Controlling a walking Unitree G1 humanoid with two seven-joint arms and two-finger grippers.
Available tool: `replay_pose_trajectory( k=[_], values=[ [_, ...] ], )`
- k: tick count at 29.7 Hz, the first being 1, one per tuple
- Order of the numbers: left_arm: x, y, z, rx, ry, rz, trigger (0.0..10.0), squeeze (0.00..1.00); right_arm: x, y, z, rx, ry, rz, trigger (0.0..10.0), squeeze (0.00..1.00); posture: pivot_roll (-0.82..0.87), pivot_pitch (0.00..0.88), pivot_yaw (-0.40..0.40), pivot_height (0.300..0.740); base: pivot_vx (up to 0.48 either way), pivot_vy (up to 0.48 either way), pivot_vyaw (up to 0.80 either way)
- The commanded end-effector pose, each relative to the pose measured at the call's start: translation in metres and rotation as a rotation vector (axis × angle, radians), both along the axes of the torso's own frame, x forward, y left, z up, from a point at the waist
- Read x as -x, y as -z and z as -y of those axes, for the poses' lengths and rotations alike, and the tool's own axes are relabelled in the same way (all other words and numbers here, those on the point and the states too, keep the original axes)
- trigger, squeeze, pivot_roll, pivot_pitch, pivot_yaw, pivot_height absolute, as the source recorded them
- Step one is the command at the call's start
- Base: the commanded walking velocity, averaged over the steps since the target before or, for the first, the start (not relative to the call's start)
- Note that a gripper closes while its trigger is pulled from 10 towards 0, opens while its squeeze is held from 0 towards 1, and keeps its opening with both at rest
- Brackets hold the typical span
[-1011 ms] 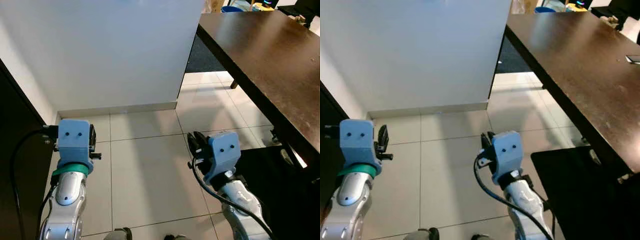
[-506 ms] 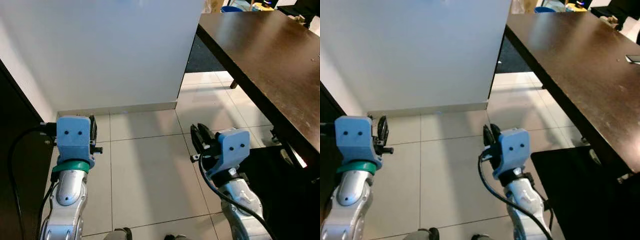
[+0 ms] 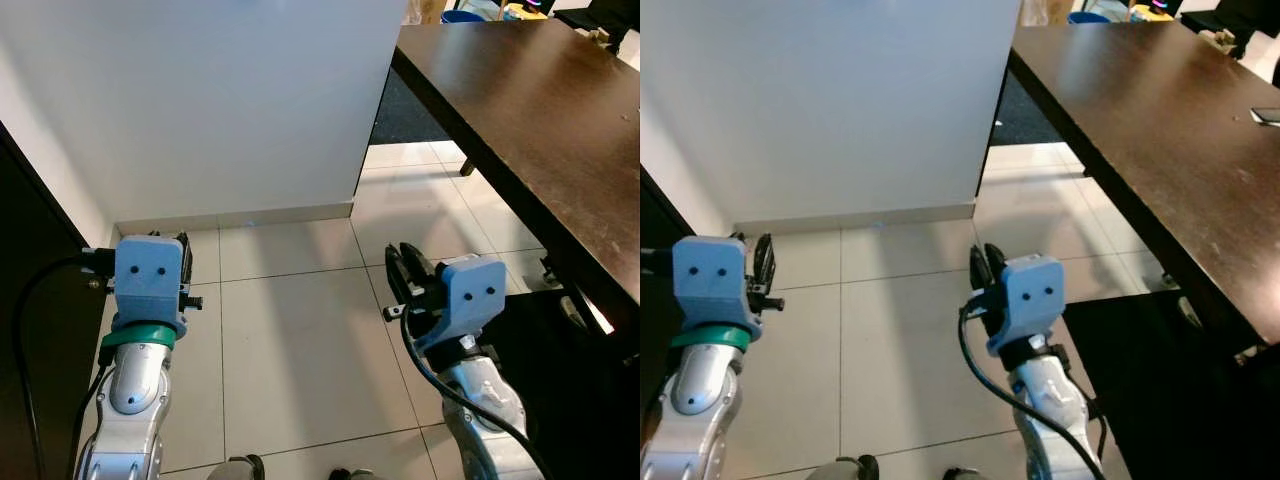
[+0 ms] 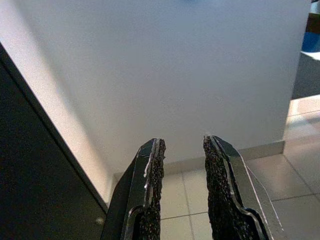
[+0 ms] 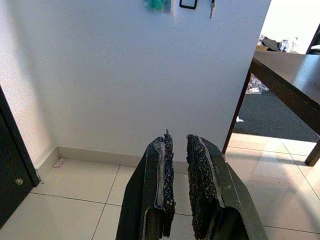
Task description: Hang keys on a hook
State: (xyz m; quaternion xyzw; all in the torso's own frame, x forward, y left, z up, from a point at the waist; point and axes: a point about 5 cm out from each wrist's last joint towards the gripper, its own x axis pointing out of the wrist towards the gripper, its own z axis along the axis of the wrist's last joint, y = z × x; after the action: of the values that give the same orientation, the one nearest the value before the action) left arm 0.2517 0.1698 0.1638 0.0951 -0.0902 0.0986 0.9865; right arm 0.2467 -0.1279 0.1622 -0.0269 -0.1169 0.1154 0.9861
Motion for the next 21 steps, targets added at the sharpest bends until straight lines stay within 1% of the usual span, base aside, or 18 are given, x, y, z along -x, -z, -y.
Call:
replay_pose_trajectory(
  k=[1, 6, 9, 21],
  values=[
    [0.0014, 0.0053, -0.0015, 0.011, -0.005, -0.031, 10.0, 0.0, 0.0015, 0.0017, 0.0022, -0.001, 0.012, -0.006, 10.0, 0.0, 0.05, 0.089, 0.059, 0.74, 0.0, 0.0, 0.0],
    [0.0024, 0.0058, -0.0012, 0.025, -0.006, -0.035, 10.0, 0.0, 0.0021, 0.0023, 0.0026, 0.004, 0.01, -0.012, 10.0, 0.0, 0.05, 0.095, 0.054, 0.74, 0.0, 0.0, 0.0],
    [0.0027, 0.0083, -0.002, 0.042, -0.005, -0.056, 10.0, 0.0, 0.002, 0.0027, 0.0031, 0.008, 0.01, -0.016, 10.0, 0.0, 0.05, 0.097, 0.052, 0.74, 0.0, 0.0, 0.0],
    [0.0026, 0.0091, -0.0021, 0.046, 0.002, -0.061, 10.0, 0.0, 0.0014, 0.003, 0.0027, 0.016, 0.01, -0.021, 10.0, 0.0, 0.05, 0.095, 0.052, 0.74, 0.0, 0.0, 0.0]
  ],
)
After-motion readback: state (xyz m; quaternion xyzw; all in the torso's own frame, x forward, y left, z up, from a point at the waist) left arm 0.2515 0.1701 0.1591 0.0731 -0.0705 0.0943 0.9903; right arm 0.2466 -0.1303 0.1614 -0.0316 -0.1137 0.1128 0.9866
